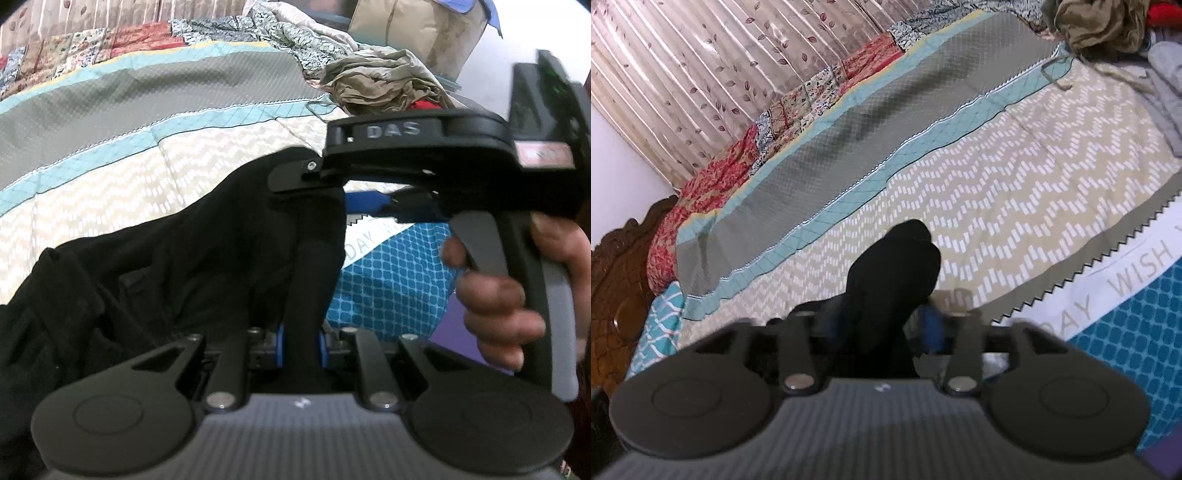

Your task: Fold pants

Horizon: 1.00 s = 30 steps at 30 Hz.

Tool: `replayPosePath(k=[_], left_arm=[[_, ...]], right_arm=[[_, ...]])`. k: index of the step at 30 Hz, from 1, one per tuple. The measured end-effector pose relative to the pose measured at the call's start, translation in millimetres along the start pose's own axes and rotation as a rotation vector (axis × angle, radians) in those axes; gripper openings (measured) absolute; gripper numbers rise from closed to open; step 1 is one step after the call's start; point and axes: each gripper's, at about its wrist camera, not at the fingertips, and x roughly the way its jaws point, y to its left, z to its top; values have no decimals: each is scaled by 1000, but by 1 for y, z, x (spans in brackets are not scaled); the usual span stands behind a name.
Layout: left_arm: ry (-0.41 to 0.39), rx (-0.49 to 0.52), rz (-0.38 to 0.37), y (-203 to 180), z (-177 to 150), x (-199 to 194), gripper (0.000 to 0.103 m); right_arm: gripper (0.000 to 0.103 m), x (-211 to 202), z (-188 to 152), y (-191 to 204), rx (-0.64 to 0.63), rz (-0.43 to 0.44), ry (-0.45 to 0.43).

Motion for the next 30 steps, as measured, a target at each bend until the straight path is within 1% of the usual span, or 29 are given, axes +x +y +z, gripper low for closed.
replayPosePath(k=[5,6,7,8,9,10,12,14,16,17,18,19,20,21,22,23,25,27,28,29,30], left_arm=[[5,12,-11,-3,0,3,15],[4,15,-13,-3,0,3,15],[4,16,-13,-4,0,3,15],[2,17,-14,-4,-1,3,16],[1,16,-16,-4,-1,3,16],[-4,17,-18,-4,-2,2,16],[-19,31,-19,-6,-2,-1,19],[-38,53,-6,-8,-3,-6,26],[-63,73,-4,-7,-4,-18,31],[-80,73,-15,-2,-5,-27,32],[-107,62,-21,7,-5,-39,32],[-148,29,-3,23,-6,-54,32],[-179,-18,25,41,-7,-67,38],[-205,-85,63,64,-7,-79,43],[-227,-185,119,95,-9,-92,52],[-234,-269,163,121,-13,-100,52],[-215,-458,240,176,-23,-113,52],[-191,-567,244,210,-35,-115,59],[-176,-603,233,222,-40,-112,66],[-163,-621,216,229,-45,-107,82],[-149,-632,194,234,-50,-100,91]], right_arm=[[66,-6,-17,9,-53,11,11],[62,-5,-19,10,-57,10,10],[40,-4,-20,12,-61,2,8],[26,-2,-21,14,-64,-18,1],[18,-1,-21,13,-62,-35,-3],[16,-1,-19,11,-45,-42,-18],[16,-3,-19,10,-38,-68,-49],[15,0,-21,13,-94,-127,-78],[15,7,-23,12,-167,-206,-101],[15,12,-23,6,-182,-265,-105],[15,14,-20,-3,-152,-278,-91],[15,14,-18,-14,-94,-261,-75],[15,12,-16,-25,-39,-232,-65],[15,10,-15,-28,-28,-219,-64],[15,9,-15,-28,-43,-214,-67],[15,7,-17,-23,-62,-213,-72],[15,8,-17,-19,-91,-215,-81],[17,9,-18,-16,-99,-211,-88],[20,10,-18,-16,-95,-206,-88],[20,11,-17,-18,-84,-205,-86],[23,12,-18,-18,-73,-205,-84]])
